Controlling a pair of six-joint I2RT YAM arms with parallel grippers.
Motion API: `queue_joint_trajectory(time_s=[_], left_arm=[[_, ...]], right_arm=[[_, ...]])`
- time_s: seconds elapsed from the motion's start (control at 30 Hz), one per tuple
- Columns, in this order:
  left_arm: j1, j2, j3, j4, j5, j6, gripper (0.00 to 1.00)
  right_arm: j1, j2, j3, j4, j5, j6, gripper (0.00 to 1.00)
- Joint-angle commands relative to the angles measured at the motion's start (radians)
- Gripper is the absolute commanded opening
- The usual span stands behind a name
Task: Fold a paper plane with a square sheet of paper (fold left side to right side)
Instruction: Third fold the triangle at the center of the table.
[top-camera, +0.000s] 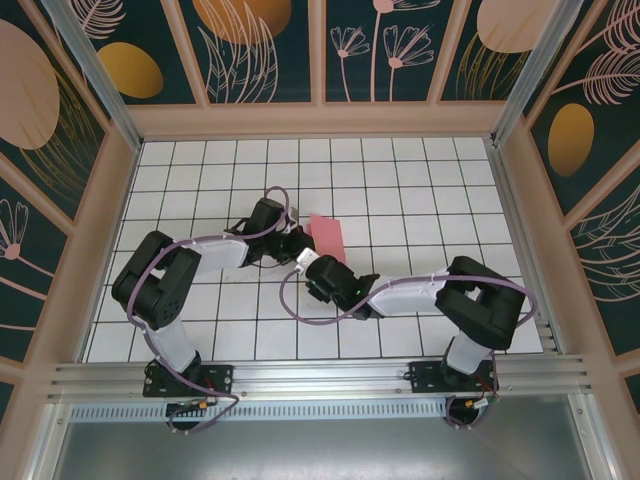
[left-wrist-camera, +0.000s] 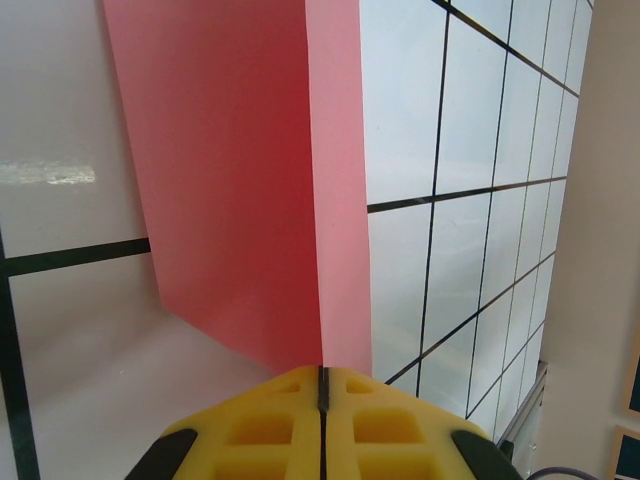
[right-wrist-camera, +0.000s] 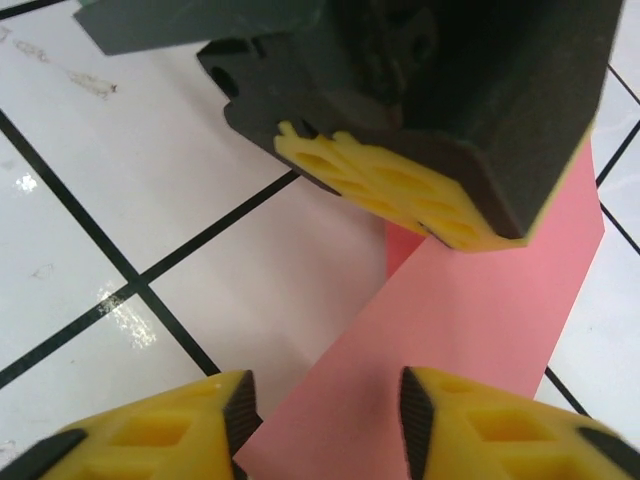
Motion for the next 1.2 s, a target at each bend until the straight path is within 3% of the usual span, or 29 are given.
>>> queue_joint_trajectory(time_s=[0.0, 0.2, 0.3, 0.37, 0.47, 0.67, 0.83, 0.93, 1.17], left_arm=[[-0.003, 0.003, 0.0, -0.024, 0.013, 0.027, 0.08], [-0.003, -0.005, 0.006, -0.042, 0.009, 0.044, 0.1], [-0.003, -0.023, 0.022, -0.098, -0.012, 0.081, 0.15], [0.001, -0.045, 0.032, -0.142, -0.033, 0.108, 0.23], [0.02, -0.098, 0.029, -0.183, -0.05, 0.13, 0.42], [0.084, -0.203, 0.018, -0.258, -0.059, 0.173, 0.57], [0.101, -0.191, 0.073, -0.255, -0.028, 0.193, 0.55], [0.095, -0.104, 0.133, -0.192, 0.046, 0.182, 0.48], [0.069, 0.12, 0.322, -0.214, 0.085, 0.229, 0.44]], right_arm=[[-0.008, -0.036, 0.023, 0.019, 0.01, -0.019, 0.35], [-0.023, -0.062, 0.023, -0.013, -0.028, -0.028, 0.0], [-0.036, -0.08, 0.024, -0.032, -0.079, -0.028, 0.0], [-0.042, -0.089, 0.022, -0.043, -0.109, -0.029, 0.0], [-0.06, -0.097, 0.015, -0.05, -0.165, -0.018, 0.0], [-0.069, -0.091, 0.005, -0.048, -0.198, 0.003, 0.0], [-0.069, -0.082, 0.008, -0.041, -0.208, 0.016, 0.0], [-0.067, -0.078, 0.011, -0.043, -0.206, 0.019, 0.0], [-0.067, -0.071, 0.014, -0.047, -0.198, 0.029, 0.0]])
